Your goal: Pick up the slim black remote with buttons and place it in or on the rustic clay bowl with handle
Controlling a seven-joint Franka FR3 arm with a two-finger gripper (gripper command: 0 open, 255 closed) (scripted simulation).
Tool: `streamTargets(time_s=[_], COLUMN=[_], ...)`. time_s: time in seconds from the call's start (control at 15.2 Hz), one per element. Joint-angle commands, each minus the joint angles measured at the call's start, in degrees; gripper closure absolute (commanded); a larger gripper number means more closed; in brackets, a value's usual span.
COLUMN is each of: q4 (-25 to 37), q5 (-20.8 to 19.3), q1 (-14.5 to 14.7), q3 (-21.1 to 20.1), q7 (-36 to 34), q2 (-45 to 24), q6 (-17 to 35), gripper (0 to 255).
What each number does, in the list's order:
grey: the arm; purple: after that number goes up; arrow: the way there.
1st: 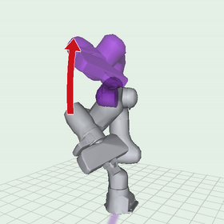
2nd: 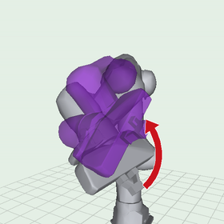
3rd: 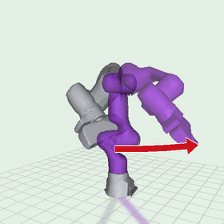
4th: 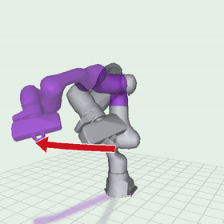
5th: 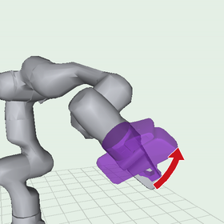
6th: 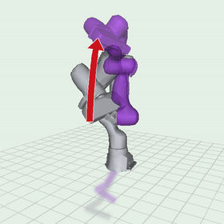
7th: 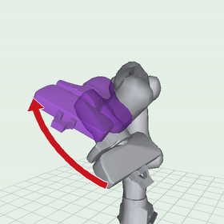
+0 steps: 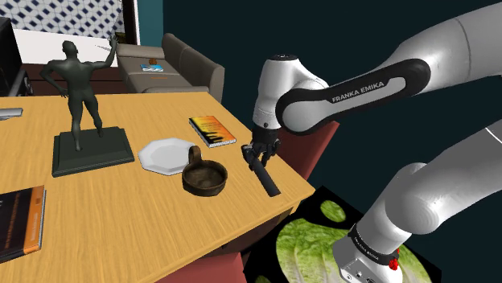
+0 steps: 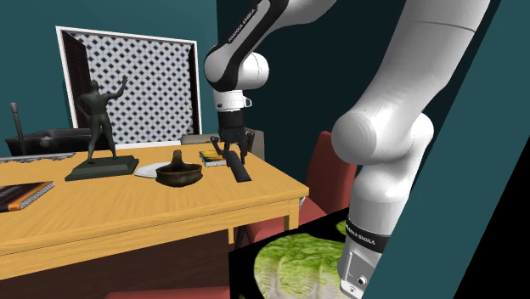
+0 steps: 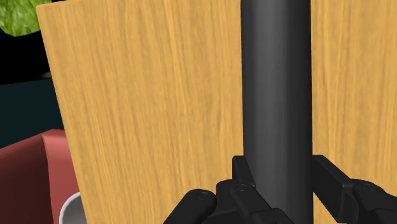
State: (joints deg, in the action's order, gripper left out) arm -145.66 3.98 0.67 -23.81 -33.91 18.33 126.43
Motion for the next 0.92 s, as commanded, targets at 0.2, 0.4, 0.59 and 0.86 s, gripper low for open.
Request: streamTargets(time_s=[0.2, 0.4, 0.59, 0.86], q4=[2.3, 3.8, 5.4, 7.6], q5=[0.5, 0.7, 0.8, 0.9], q1=[0.2, 0.3, 0.3, 0.4], q3=[0.8, 1.2, 1.5, 2.0], q7=[0.8, 1.2, 1.5, 1.9], q2=[2.2, 3.4, 4.4, 5.5], q6=[-4.5, -7.1, -9.6, -12.9], gripper=[255, 255, 255, 255])
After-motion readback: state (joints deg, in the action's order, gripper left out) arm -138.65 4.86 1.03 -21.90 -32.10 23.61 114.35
